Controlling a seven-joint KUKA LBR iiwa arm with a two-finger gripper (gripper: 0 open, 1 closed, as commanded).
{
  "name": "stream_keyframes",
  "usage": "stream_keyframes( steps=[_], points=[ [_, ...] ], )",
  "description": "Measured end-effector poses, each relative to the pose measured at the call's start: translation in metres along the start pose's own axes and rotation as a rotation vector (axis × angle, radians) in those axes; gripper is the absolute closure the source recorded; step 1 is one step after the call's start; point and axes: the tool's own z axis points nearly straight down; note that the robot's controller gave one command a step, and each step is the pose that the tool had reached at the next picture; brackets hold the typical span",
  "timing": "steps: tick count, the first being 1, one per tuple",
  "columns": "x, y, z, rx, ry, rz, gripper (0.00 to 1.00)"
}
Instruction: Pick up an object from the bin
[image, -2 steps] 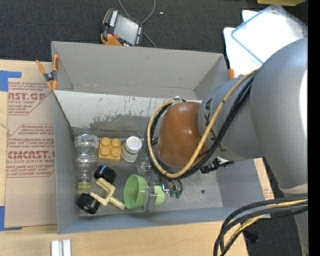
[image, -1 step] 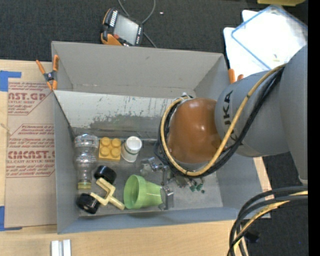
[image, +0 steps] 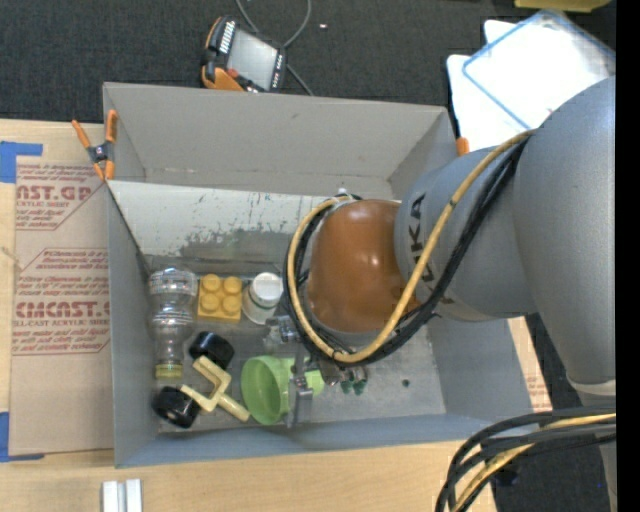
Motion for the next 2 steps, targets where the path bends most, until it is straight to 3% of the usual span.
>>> stream_keyframes(
  steps=[1, 2],
  points=[
    [-0.004, -0.01, 0.055, 0.004, -0.016, -0.231, 0.0],
    [-0.007, 0.005, 0.054, 0.0, -0.01, -0.076, 1.0]
  ],
)
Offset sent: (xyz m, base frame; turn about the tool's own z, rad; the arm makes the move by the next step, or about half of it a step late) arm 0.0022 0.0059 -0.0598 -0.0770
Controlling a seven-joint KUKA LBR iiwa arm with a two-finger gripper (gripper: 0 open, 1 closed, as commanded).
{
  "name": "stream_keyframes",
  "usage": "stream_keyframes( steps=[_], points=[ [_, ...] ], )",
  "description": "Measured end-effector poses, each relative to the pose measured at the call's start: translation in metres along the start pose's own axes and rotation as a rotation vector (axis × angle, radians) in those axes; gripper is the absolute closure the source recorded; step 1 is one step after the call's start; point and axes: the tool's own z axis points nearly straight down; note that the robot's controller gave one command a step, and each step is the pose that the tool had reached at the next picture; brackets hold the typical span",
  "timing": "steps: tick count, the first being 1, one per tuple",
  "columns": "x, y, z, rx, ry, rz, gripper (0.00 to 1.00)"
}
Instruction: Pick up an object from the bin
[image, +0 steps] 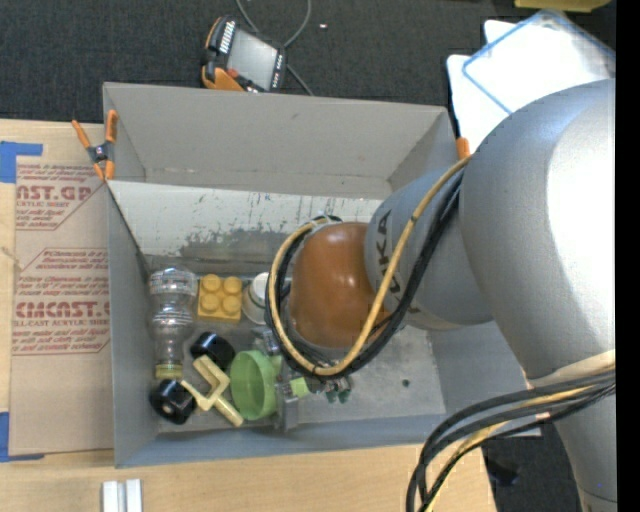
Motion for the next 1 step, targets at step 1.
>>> stream_keyframes(
  steps=[1],
  points=[
    [0.0, 0.0, -0.0002, 0.0, 0.0, 0.0, 1.0]
  ],
)
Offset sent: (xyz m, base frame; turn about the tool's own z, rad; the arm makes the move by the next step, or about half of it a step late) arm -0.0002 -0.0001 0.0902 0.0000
